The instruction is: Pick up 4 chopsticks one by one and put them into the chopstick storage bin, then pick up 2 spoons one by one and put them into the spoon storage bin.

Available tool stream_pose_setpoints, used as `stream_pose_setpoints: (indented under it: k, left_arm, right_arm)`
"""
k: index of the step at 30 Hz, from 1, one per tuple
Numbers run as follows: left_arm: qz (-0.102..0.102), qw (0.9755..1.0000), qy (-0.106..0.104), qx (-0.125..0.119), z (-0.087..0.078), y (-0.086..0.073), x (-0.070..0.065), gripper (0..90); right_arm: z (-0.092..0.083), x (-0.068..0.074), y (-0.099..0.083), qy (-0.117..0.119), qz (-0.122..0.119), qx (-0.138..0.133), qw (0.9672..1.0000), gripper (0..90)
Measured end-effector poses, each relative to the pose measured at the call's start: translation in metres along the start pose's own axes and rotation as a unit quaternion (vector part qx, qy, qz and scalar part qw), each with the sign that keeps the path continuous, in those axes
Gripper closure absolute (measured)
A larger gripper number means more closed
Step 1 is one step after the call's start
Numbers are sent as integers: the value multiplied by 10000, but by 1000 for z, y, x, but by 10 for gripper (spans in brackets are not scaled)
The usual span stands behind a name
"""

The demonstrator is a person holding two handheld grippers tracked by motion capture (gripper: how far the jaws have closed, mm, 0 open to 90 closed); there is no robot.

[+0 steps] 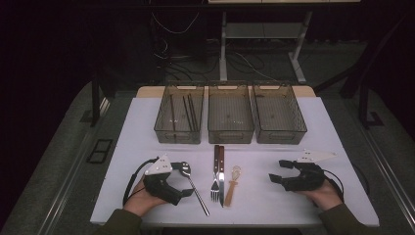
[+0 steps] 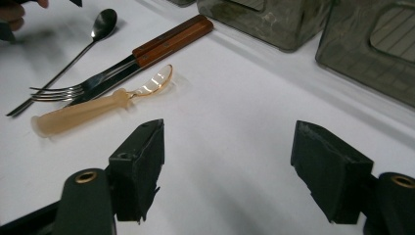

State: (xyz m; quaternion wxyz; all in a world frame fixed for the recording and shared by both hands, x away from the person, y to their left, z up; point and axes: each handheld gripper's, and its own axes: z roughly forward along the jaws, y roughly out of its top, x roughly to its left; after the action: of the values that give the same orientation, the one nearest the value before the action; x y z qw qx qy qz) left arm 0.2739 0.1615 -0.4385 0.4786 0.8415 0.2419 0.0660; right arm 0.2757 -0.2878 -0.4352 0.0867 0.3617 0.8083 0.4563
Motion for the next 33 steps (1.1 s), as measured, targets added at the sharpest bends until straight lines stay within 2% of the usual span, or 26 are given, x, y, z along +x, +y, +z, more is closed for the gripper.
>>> stream_pose_setpoints:
  k: [4,10,17,19,24,27,30,33]
  left_arm:
    - [14,10000,10,14,0,0,0,0]
    - [-4,10000,35,-9,0,0,-1,0]
    - [69,9999,82,35,-2,2,1,78]
    - [91,9998,144,58,-2,3,1,139]
    - [84,9994,338,12,-3,7,7,212]
    - [135,9988,479,-25,-4,10,13,259]
    - [59,9980,634,-49,-1,11,22,306]
    - [6,9973,731,42,2,12,31,354]
  right_arm:
    - [-5,-2,-10,-71,55,48,9999,273]
    - [-10,0,-16,-157,-10,135,9998,264]
    - [-9,1,-14,-175,-87,101,9998,260]
    - [-9,2,-14,-199,-89,114,9997,260]
    - [-8,2,-14,-221,-87,111,9997,259]
    - [-7,3,-14,-207,-127,115,9996,259]
    - [-7,3,-14,-204,-126,110,9997,259]
    - [-7,3,-14,-212,-135,127,9996,259]
